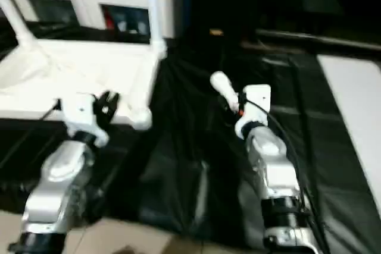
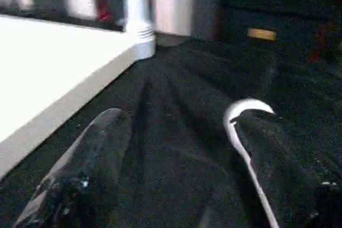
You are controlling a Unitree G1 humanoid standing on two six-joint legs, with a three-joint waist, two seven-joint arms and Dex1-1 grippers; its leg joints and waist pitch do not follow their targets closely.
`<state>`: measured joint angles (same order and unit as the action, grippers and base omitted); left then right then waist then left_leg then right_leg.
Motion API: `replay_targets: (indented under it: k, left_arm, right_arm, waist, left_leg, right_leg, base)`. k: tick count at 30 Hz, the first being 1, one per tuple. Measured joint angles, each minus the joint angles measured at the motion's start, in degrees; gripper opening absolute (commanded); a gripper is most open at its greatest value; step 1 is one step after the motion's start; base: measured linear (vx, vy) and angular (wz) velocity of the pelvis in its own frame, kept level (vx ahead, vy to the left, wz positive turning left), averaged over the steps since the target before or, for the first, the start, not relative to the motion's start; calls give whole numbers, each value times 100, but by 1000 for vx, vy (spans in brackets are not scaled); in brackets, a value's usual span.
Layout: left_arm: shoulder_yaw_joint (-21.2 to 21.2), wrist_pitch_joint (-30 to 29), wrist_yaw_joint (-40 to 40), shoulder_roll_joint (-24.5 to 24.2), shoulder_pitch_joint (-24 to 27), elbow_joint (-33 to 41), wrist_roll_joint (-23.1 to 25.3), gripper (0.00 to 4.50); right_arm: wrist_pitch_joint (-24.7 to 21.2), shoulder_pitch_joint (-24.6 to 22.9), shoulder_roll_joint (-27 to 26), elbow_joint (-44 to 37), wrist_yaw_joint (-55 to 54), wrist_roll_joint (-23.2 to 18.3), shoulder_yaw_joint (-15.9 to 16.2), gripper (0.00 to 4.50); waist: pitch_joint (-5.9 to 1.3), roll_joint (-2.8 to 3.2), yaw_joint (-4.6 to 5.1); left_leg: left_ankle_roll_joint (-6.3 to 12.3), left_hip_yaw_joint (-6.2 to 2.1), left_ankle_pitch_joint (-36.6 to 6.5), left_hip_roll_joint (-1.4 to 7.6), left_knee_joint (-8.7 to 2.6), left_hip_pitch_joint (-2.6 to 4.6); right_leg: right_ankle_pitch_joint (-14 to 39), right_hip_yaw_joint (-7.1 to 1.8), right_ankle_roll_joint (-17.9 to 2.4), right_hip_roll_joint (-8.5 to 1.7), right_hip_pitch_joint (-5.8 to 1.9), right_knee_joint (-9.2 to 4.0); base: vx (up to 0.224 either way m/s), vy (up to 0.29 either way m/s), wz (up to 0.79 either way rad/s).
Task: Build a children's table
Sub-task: Pick table leg
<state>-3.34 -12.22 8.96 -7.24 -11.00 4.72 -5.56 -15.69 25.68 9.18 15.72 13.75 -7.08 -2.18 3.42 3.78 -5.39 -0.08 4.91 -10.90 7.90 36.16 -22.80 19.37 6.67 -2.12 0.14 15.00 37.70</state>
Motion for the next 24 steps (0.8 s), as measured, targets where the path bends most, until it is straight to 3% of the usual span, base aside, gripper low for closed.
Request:
replay_targets:
  k: [1, 2, 3, 4, 5, 6, 8, 9, 11, 13, 14, 17, 20, 22, 24]
  left_arm:
    - [8, -104, 213, -122, 22, 9, -91, 104]
    - [70, -158, 357, -187, 41, 28, -134, 104]
    - [107, -171, 483, -242, 67, 74, -162, 130]
    - [201, -195, 712, -337, 138, 139, -221, 136]
    - [291, -256, 929, -410, 196, 184, -303, 136]
    - [477, -335, 1144, -519, 229, 231, -339, 136]
    - [678, -486, 1396, -601, 276, 261, -366, 156]
    - [734, -600, 1523, -699, 278, 265, -390, 180]
    - [894, -981, 1942, -1097, 280, 394, -533, 182]
    - [949, -1380, 2267, -1367, 313, 528, -666, 194]
    - [964, -1518, 2381, -1460, 356, 596, -733, 221]
    - [1047, -2035, 2728, -1698, 374, 858, -1054, 225]
    - [1114, -2382, 2990, -1819, 359, 1175, -1311, 267]
    - [1125, -2603, 3087, -1861, 332, 1285, -1439, 268]
    - [1127, -2730, 3091, -1869, 299, 1310, -1493, 296]
  right_arm:
    - [-157, 108, 187, -4, 121, 63, 112, 388]
    - [-262, 130, 374, -4, 166, 117, 121, 388]
    - [-332, 140, 525, 4, 186, 155, 106, 406]
    - [-466, 147, 697, 13, 274, 212, 83, 415]
    - [-600, 154, 848, 16, 384, 213, 67, 415]
    - [-755, 167, 1000, 18, 486, 209, 38, 424]
    - [-982, 196, 1213, 20, 583, 210, -72, 440]
    - [-1145, 266, 1280, 25, 654, 211, -50, 449]
    - [-1556, 457, 1525, 28, 921, 207, 98, 450]
    - [-1943, 577, 1826, 27, 1199, 200, 210, 450]
    - [-2080, 582, 1925, 27, 1312, 198, 245, 450]
    - [-2485, 582, 2149, 94, 1625, 253, 489, 450]
    - [-2741, 574, 2246, 322, 1830, 336, 723, 450]
    - [-2965, 571, 2271, 472, 1987, 329, 819, 450]
    - [-3104, 563, 2285, 542, 2076, 326, 927, 450]
  waist:
    - [-25, -58, 43]
    - [-36, -65, 30]
    - [-46, -107, 19]
    - [-68, -191, 27]
    - [-76, -218, 44]
    - [-77, -217, 48]
    - [-75, -214, 51]
    - [-76, -208, 67]
    - [-69, -185, 90]
    - [-57, -182, 100]
    - [-50, -175, 91]
    - [-10, -175, 80]
    - [-7, -170, 103]
    - [-2, -161, 189]
    - [0, -157, 234]
  left_leg:
    - [52, -1, -57, -71, 47, -13]
    - [41, -4, -63, -119, 81, -18]
    - [45, -12, -67, -181, 110, -33]
    - [27, -16, -84, -309, 162, -63]
    - [15, -21, -96, -353, 200, -118]
    - [17, 1, -102, -350, 196, -151]
    - [-35, 63, -84, -263, 49, -152]
    - [-68, 82, -65, -218, 37, -146]
    - [-154, 124, -43, -126, 16, -113]
    - [-166, 245, -42, -24, 16, -42]
    - [-168, 270, -43, -7, 12, -7]
    - [-168, 328, -44, 9, -11, 56]
    - [-168, 332, -44, 8, -57, 58]
    - [-167, 331, -44, 9, -71, 44]
    - [-167, 333, -44, 9, -71, 43]
  right_leg:
    - [1, -171, 29, -96, 248, 408]
    - [-75, -303, 157, -174, 421, 492]
    - [-279, -475, 400, -277, 590, 395]
    - [-491, -720, 573, -462, 773, 49]
    - [-621, -778, 620, -547, 867, 65]
    - [-629, -766, 624, -558, 914, 90]
    - [-706, -715, 539, -524, 947, 11]
    - [-730, -695, 510, -504, 937, -20]
    - [-760, -617, 414, -485, 878, -81]
    - [-780, -589, 380, -487, 816, -90]
    - [-768, -587, 400, -488, 785, -98]
    - [-757, -580, 417, -514, 778, -106]
    - [-757, -548, 417, -532, 744, -181]
    - [-758, -531, 416, -536, 748, -240]
    - [-758, -524, 416, -541, 749, -267]
  base:
    - [203, 41, 7]
    - [203, 41, 7]
    - [23, 102, -4]
    - [-110, 109, -11]
    - [-110, 109, -11]
    - [-75, 23, 5]
    - [-37, -51, 8]
    - [-59, -57, -4]
    - [-82, -37, 1]
    - [-84, -27, 9]
    - [-82, -25, 8]
    - [-99, -4, 2]
    - [-27, 4, -2]
    - [-36, 24, -7]
    - [-55, 34, -9]
